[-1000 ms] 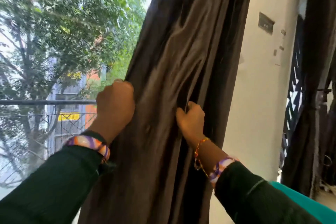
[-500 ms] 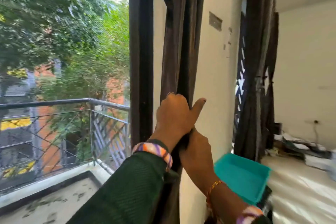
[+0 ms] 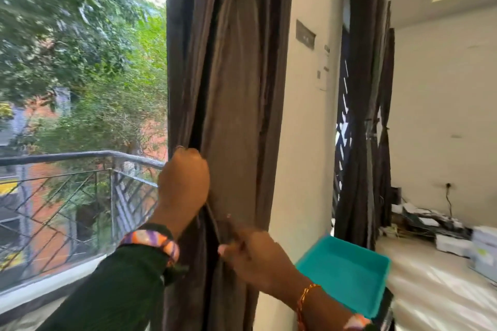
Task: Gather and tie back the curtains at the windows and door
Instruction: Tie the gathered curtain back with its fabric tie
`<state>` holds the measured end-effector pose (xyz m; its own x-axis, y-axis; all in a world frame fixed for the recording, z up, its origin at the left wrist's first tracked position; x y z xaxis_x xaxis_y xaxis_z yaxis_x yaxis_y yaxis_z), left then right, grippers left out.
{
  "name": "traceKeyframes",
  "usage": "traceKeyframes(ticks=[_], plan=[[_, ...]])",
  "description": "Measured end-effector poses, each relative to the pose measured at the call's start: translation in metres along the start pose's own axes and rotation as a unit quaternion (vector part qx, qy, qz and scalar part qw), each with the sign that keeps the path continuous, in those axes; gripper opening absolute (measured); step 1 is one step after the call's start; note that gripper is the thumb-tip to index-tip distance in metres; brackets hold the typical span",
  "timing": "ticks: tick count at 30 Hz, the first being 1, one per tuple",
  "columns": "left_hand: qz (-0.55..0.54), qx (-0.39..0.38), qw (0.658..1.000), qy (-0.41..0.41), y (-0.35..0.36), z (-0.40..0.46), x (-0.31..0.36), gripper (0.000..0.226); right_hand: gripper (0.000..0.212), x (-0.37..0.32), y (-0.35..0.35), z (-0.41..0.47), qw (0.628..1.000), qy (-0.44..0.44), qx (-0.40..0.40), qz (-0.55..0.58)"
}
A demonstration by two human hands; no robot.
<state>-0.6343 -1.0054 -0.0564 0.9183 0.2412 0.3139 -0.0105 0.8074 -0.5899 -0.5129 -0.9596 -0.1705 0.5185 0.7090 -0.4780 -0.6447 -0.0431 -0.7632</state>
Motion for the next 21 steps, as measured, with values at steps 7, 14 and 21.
traceKeyframes(ticks=[7, 14, 21], plan=[[0.029, 0.045, 0.998, -0.026, 0.017, 0.031, -0.049, 0.024, 0.085, 0.029, -0.055, 0.097, 0.938, 0.078, 0.336, 0.043], [0.030, 0.031, 0.999, 0.004, 0.039, 0.035, -0.038, 0.026, 0.068, 0.035, -0.050, 0.160, 0.945, 0.100, 0.236, 0.203], [0.054, 0.006, 0.998, 0.011, 0.054, 0.036, -0.022, 0.023, 0.030, 0.045, -0.035, 0.139, 0.925, 0.077, 0.354, 0.112]])
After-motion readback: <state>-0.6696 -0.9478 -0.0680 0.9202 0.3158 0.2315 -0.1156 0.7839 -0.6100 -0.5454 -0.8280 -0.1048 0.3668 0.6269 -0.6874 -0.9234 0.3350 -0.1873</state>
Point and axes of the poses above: each hand's wrist, its own z-axis towards the middle knuckle, its own y-axis out of the palm, x = y × z, the point moved 2 cm from there along z, towards the middle knuckle, and after that the axes turned 1 degree about z, right-handed, at the moved point
